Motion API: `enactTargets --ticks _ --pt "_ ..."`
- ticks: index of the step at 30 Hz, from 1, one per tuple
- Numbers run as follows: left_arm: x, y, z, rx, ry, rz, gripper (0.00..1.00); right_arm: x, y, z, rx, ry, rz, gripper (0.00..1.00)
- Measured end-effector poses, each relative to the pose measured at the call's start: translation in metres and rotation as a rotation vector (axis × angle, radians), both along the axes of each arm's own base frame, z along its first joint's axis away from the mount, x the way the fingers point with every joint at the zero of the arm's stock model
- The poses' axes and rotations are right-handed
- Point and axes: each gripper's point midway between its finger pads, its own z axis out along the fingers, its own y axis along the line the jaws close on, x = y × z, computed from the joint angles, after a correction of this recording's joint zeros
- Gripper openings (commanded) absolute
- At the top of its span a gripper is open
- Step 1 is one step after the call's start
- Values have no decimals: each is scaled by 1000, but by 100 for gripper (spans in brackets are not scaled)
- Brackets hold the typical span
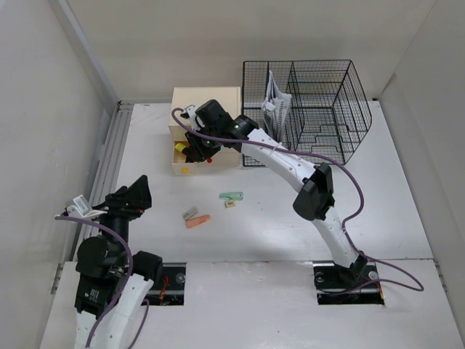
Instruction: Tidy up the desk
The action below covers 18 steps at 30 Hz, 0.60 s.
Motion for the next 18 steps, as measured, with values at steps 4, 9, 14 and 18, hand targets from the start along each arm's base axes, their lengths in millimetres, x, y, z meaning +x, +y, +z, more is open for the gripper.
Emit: enactTargets --ticks 4,9,14,18 --pt "0 0 0 0 0 0 99 -1 1 0 2 3 4 34" --pt "0 0 0 0 0 0 99 -1 1 0 4 4 8 38" --pt "0 0 0 0 0 0 99 -1 1 1 7 4 9 47" --pt "0 0 0 0 0 0 99 -1 2 1 11 2 11 52"
